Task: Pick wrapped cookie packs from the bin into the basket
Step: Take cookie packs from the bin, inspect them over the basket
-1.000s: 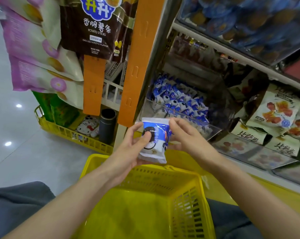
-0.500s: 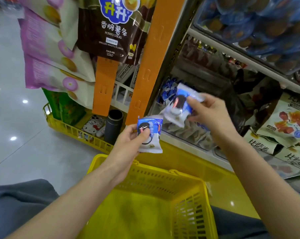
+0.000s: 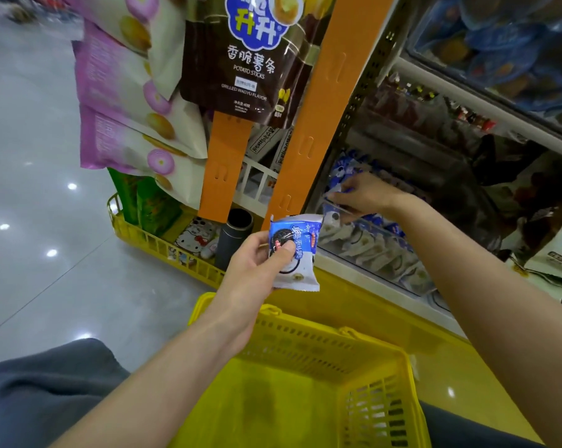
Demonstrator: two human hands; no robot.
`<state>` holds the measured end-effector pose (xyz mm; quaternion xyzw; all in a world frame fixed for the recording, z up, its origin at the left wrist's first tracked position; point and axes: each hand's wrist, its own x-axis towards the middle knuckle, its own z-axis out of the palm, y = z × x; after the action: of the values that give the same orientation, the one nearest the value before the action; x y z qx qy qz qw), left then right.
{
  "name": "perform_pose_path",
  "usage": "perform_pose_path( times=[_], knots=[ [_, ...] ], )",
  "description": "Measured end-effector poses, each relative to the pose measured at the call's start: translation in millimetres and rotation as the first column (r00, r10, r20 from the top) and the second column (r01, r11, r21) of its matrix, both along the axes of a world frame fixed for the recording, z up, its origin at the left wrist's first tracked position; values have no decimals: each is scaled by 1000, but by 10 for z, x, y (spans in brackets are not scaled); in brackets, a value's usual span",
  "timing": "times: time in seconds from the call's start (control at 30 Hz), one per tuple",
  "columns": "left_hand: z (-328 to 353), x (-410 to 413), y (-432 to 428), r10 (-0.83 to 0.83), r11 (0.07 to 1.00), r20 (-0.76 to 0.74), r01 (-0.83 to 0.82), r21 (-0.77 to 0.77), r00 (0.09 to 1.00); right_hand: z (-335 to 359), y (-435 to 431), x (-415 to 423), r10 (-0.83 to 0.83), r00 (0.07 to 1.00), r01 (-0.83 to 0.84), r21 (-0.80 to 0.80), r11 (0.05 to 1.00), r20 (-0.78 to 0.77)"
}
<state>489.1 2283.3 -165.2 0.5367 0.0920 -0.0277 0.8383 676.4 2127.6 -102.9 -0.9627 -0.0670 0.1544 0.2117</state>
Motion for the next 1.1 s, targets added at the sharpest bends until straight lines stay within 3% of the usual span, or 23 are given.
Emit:
perform_pose_path(
  times=[0.1, 0.33, 0.4, 0.47, 0.57, 0.63, 0.77, 0.83, 0.97, 1.1],
  knots=[
    [19, 10, -23, -5, 1000, 9, 5, 4, 1000, -2, -5, 54, 13, 989, 17, 204, 979, -145],
    [38, 28, -105, -35, 999, -19, 35, 13, 999, -86, 36, -18, 21, 998, -10, 161, 987, -67],
    [20, 26, -144, -40, 999, -39, 41, 24, 998, -86, 23, -85, -29, 996, 15, 156, 988, 87],
    [-12, 24, -186, -41, 998, -68, 45, 45, 997, -75, 5, -281, -122, 938, 35, 263, 964, 323],
    [-73, 22, -253, -69, 994, -115, 78, 80, 991, -75, -65, -801, -148, 844, -100, 422, 901, 515],
    [-125, 4, -311, -103, 989, -125, 115, 92, 987, -169, -158, -1152, -91, 883, -147, 456, 878, 460],
    [-252, -94, -477, -204, 961, -134, 224, 159, 970, -536, -351, -1606, -26, 983, -67, 492, 868, 180],
    [-334, -147, -556, -259, 932, -134, 284, 224, 957, -695, -451, -1725, -58, 994, -1, 535, 845, 93],
    [-454, -220, -710, -327, 882, -161, 362, 301, 931, -928, -636, -1897, -165, 978, 205, 677, 706, -125],
    [-525, -212, -812, -326, 864, -180, 370, 343, 928, -1050, -731, -1985, -167, 965, 261, 669, 696, -203]
  ],
)
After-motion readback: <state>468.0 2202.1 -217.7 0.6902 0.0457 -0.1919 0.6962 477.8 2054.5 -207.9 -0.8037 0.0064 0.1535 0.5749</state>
